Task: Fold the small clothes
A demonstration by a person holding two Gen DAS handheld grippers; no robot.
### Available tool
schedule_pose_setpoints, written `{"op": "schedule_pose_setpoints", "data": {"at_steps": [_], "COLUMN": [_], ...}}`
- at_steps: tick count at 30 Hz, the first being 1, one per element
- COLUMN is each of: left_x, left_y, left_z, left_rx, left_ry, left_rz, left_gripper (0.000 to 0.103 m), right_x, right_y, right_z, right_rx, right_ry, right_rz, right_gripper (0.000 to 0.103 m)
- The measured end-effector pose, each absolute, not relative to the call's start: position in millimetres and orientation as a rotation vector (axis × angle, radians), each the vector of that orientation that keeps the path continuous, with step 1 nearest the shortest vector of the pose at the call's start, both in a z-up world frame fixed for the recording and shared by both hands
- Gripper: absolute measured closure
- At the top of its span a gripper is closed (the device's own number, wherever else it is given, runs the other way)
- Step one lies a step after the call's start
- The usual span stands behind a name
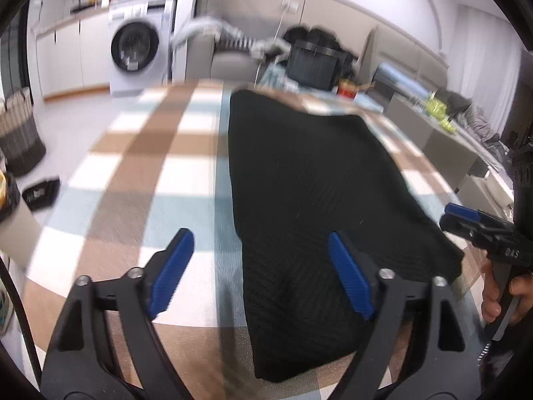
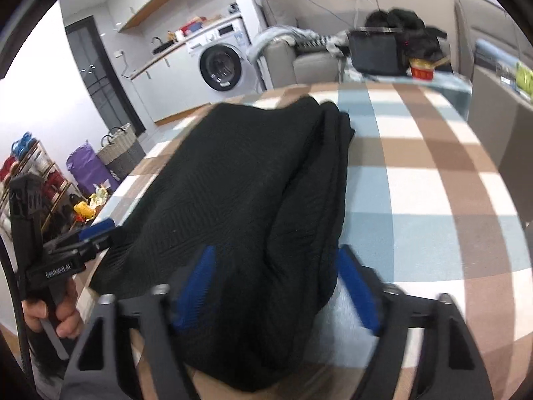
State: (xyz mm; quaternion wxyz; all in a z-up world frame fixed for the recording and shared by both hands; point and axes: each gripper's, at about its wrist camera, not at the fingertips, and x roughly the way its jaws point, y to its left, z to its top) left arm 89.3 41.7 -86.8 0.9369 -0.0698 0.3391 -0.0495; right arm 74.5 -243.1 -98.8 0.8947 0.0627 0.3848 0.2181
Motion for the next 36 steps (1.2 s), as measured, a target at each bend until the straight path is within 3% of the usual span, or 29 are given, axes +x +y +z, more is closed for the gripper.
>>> {"op": "schedule_pose_setpoints", "data": {"at_steps": [3, 13, 36], "left_x": [70, 46, 35], "left_y": [39, 34, 31], "left_z": [-76, -67, -64], "left_rx": [-0.108, -0.081, -0.082], "left_ry": [0.596, 0.477, 0.435], "left_rz": [-0.092, -0.064, -0.107], "left_gripper": [0.000, 0.000, 0.000], "right_x": [58, 47, 25], "right_y": [-243, -239, -244], "right_z": [-89, -83, -76], "right_rx": [0.092, 0.074, 0.069], "right_ry": [0.723, 0.568, 0.424], "right_rz": [0.462, 0.517, 0.534], "right_gripper": [0.002, 0.000, 0.000]}}
